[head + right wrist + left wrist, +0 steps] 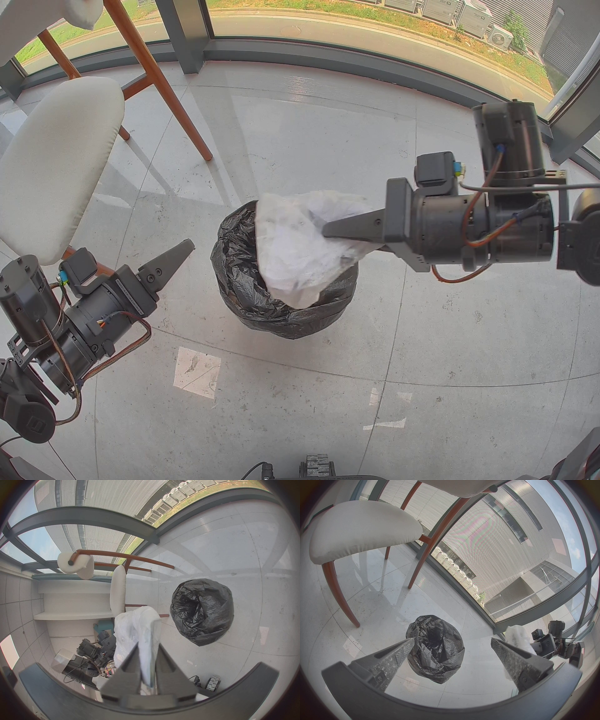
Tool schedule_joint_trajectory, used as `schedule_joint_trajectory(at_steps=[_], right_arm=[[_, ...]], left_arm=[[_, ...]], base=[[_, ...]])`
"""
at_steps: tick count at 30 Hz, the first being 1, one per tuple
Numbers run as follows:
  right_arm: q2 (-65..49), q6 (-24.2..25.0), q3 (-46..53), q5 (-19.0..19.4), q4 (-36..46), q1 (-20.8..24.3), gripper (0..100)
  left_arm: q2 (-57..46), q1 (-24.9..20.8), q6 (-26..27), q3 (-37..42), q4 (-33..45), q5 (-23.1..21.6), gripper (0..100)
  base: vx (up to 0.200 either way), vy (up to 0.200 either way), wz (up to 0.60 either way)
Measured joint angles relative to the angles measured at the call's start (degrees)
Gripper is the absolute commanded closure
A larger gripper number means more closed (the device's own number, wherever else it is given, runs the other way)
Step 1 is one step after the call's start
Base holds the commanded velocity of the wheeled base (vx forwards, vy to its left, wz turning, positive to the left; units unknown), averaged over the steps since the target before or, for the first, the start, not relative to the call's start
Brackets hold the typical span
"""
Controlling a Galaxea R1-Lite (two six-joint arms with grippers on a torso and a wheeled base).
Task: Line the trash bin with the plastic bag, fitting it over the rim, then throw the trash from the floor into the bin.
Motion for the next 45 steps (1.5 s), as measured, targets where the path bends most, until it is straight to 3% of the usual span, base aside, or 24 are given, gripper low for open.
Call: schedule_joint_trajectory(at_steps=[10,21,25,29,33,39,45], right_arm=[[1.08,-0.18,-1.22,-2.29,-0.56,-3.74,0],[-14.52,-2.68,3.97,-3.17,8.55,-13.45,0],[-21.96,-7.24,10.23,-4.45,10.5,-19.08,0],[-31.09,-15.21,17.86,-6.29,11.34,-26.25,0],[-38.56,-19.21,23.15,-7.35,11.84,-31.84,0],[-50.66,-22.74,32.02,-8.01,12.11,-38.97,0],[-61.32,-26.73,41.13,-8.05,11.4,-43.44,0]], left_arm=[[-0.05,0.61,0.12,0.02,0.0,0.06,0],[-4.3,3.96,0.04,3.45,0.09,0.16,0],[-8.18,6.61,2.63,6.36,0.13,0.99,0],[-13.84,11.17,8.81,10.19,0.38,2.02,0],[-19.85,14.65,11.91,13.31,1.18,2.61,0],[-31.5,17.8,13.49,16.54,9.94,3.19,0],[-45.18,19.52,15.17,17.05,29.96,3.33,0]], base=[[0.0,0.0,0.0],[0.0,0.0,0.0],[0.0,0.0,0.0],[0.0,0.0,0.0],[0.0,0.0,0.0],[0.0,0.0,0.0],[0.0,0.0,0.0]])
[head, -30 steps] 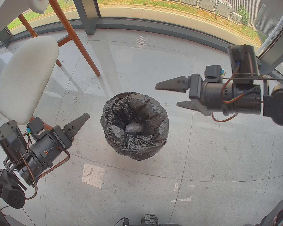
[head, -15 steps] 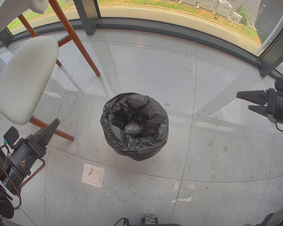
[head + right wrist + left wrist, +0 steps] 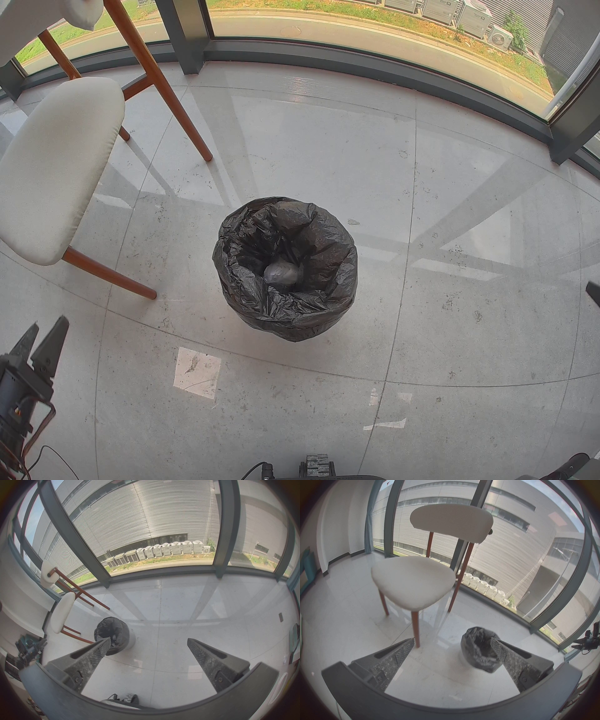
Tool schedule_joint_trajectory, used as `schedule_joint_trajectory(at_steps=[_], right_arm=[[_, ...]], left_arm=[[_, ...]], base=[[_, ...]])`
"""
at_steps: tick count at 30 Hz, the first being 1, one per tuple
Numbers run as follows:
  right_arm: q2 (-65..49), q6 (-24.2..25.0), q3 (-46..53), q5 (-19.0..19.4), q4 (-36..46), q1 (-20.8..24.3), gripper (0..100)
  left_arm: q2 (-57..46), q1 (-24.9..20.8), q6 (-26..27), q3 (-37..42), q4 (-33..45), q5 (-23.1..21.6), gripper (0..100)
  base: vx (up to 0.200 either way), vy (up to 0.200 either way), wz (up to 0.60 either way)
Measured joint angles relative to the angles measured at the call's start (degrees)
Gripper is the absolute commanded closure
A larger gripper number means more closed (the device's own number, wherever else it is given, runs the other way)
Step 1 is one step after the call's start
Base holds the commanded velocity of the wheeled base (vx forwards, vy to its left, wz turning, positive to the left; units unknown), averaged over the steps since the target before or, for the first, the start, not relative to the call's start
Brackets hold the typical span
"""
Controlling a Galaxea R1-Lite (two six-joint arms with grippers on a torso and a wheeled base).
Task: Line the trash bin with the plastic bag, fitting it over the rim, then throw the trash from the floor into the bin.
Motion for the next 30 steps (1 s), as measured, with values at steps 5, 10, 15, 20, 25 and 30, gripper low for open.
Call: schedule_joint_trajectory(at_steps=[5,10,15,20,25,30], right_arm=[[-7.12,-4.74,8.4,-0.02,-3.18,-1.23,0],[-15.8,-8.66,20.18,-1.26,-6.49,-1.73,0],[-25.67,-9.61,27.55,-6.18,-7.31,-1.9,0],[-30.49,-10.79,31.48,-8.62,-7.72,-1.76,0],[-34.11,-11.52,32.46,-8.67,-7.94,1.08,0],[-36.01,-11.52,32.63,-9.29,-8.22,1.62,0]], left_arm=[[-13.24,0.66,3.56,-0.43,17.8,-0.39,0],[-26.08,1.43,7.14,-0.24,32.34,-1.41,0],[-33.41,2.12,11.29,0.26,35.65,-4.18,0],[-36.61,2.63,14.79,0.52,36.52,-7.33,0],[-38.05,3.05,14.73,0.56,37.45,-6.84,0],[-38.64,3.32,13.82,0.56,36.35,0.79,0]], base=[[0.0,0.0,0.0],[0.0,0.0,0.0],[0.0,0.0,0.0],[0.0,0.0,0.0],[0.0,0.0,0.0],[0.0,0.0,0.0]])
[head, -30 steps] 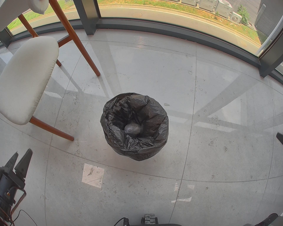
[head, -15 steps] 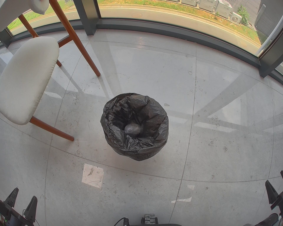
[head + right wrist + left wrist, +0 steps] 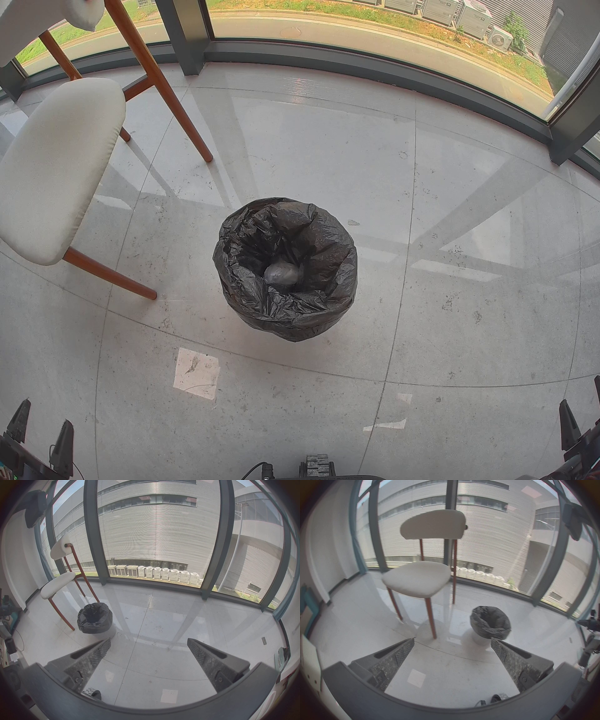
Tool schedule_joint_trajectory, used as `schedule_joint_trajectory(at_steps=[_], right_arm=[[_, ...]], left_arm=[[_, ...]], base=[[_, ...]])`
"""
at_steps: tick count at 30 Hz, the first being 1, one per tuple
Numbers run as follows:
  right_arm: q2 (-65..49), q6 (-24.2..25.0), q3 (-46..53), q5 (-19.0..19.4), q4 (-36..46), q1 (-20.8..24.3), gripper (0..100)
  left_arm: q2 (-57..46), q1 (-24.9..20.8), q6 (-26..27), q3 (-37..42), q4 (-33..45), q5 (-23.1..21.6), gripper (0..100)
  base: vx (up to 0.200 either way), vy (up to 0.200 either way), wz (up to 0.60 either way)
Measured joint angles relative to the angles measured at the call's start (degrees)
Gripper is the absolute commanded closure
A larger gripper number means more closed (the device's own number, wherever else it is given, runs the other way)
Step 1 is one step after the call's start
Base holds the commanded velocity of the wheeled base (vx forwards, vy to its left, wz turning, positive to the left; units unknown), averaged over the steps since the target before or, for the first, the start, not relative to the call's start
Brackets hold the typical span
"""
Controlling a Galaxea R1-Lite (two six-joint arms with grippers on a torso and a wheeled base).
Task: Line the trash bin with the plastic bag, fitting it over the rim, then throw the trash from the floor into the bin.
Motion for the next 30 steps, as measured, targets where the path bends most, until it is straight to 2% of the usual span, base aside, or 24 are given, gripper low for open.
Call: schedule_joint_trajectory(at_steps=[7,10,15,30], right_arm=[[-0.85,0.17,0.02,-0.3,-0.11,0.09,0],[-0.94,0.2,0.02,-0.35,-0.11,0.07,0],[-1.01,0.04,0.02,-0.05,-0.09,0.07,0],[-1.01,0.01,0.02,0.16,0.02,-0.09,0]], left_arm=[[-0.63,0.0,3.1,0.0,-0.43,5.21,0],[-0.74,0.02,3.24,0.0,0.06,3.17,0],[-0.83,-0.02,6.23,0.0,3.63,-3.44,0],[-0.85,0.0,6.16,0.02,2.68,-3.49,0]], base=[[0.0,0.0,0.0],[0.0,0.0,0.0],[0.0,0.0,0.0],[0.0,0.0,0.0]])
